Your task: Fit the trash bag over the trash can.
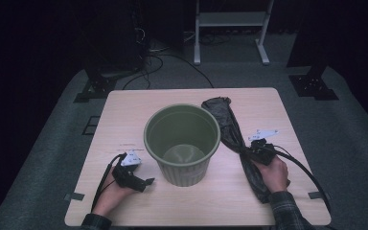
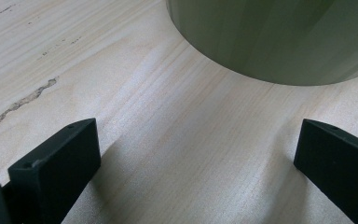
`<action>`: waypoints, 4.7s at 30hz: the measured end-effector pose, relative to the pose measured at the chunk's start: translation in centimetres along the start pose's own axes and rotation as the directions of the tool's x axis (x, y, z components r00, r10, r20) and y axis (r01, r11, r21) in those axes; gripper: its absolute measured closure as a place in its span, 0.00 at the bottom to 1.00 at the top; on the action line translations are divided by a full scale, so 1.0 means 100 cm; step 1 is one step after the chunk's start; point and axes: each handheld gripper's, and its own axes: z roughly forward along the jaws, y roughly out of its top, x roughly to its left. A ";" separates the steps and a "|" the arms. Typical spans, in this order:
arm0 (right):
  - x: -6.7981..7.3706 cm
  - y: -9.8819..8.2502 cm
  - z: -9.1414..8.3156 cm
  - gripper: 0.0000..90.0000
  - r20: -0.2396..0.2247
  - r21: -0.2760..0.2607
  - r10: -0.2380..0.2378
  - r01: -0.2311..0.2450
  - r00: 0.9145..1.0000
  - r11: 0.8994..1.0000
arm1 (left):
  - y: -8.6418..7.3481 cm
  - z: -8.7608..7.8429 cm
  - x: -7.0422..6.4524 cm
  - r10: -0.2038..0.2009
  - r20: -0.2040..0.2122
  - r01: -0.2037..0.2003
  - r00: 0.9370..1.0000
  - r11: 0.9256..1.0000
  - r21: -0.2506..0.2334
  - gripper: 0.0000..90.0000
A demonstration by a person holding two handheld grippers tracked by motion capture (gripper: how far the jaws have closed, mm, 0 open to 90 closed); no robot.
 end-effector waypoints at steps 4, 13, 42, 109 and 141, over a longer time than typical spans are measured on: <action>0.004 -0.001 -0.007 1.00 -0.025 0.021 -0.039 0.039 0.999 0.999 | 0.000 0.000 0.000 0.000 0.000 0.000 1.000 1.000 0.000 0.00; 0.017 0.005 -0.031 1.00 -0.109 -0.024 -0.102 0.100 0.989 0.995 | 0.000 0.000 0.000 0.000 0.000 0.000 1.000 1.000 0.000 0.00; 0.055 0.073 -0.120 1.00 -0.349 -0.330 -0.389 0.277 0.853 0.902 | 0.000 0.000 0.000 0.002 0.001 -0.002 1.000 1.000 0.003 0.00; 0.221 0.271 -0.072 1.00 -0.515 -0.402 -0.564 0.398 0.646 0.824 | 0.000 0.000 0.000 0.000 0.001 0.000 1.000 1.000 0.000 0.00; 0.137 0.231 -0.067 0.99 -0.417 -0.190 -0.477 0.439 0.774 0.878 | 0.000 0.000 0.000 0.003 0.000 -0.003 1.000 1.000 0.001 0.00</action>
